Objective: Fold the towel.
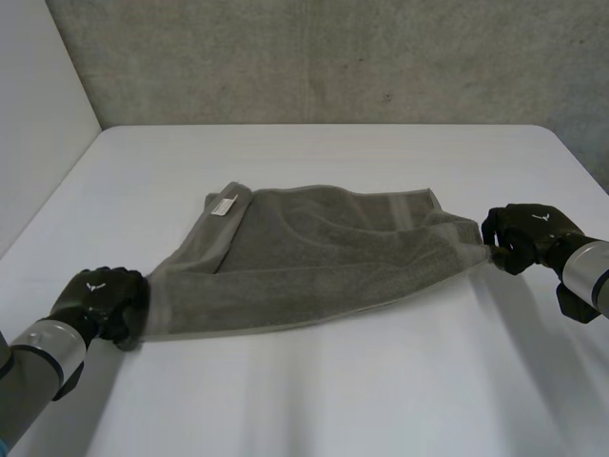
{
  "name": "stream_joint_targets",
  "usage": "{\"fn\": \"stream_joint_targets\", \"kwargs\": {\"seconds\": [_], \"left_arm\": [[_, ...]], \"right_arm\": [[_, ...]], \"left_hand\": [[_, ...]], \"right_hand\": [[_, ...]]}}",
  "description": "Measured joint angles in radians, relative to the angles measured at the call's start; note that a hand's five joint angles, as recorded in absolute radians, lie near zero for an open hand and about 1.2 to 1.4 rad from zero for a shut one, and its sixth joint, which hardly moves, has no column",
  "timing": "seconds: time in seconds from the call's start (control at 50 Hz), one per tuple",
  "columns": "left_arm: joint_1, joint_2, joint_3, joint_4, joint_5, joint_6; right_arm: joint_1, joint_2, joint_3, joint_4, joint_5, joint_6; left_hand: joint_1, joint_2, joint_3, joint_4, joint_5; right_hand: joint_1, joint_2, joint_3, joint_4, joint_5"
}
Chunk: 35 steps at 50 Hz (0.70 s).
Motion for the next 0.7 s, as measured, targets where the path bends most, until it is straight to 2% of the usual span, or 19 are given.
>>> {"fn": "stream_joint_targets", "kwargs": {"seconds": [0.22, 0.48, 0.56, 0.6, 0.7], "left_arm": [[0.000, -0.068, 0.028, 0.015, -0.003, 0.076], [-0.001, -0.107, 0.065, 0.029, -0.005, 0.081], [-0.002, -0.108, 0.072, 0.029, -0.005, 0.080], [-0.002, -0.108, 0.074, 0.029, -0.004, 0.080], [-0.003, -0.107, 0.075, 0.029, -0.002, 0.079]], "right_arm": [[0.000, 0.001, -0.001, -0.004, 0.000, 0.000], [-0.002, 0.005, -0.004, -0.005, 0.000, -0.001], [-0.001, 0.005, -0.004, -0.005, 0.000, 0.000], [-0.001, 0.005, -0.004, -0.005, 0.000, 0.000], [-0.001, 0.005, -0.003, -0.005, 0.000, 0.000]], "left_hand": [[-0.022, -0.025, -0.026, -0.019, -0.028], [-0.020, -0.023, -0.024, -0.018, -0.025], [0.093, 0.097, 0.089, 0.090, 0.025], [0.250, 0.261, 0.252, 0.259, 0.148], [0.449, 0.463, 0.456, 0.463, 0.311]], "right_hand": [[0.000, 0.000, 0.000, 0.000, 0.000], [0.000, 0.000, 0.000, 0.000, 0.000], [0.000, 0.000, 0.000, 0.000, 0.000], [0.000, 0.000, 0.000, 0.000, 0.000], [0.000, 0.000, 0.000, 0.000, 0.000]]}}
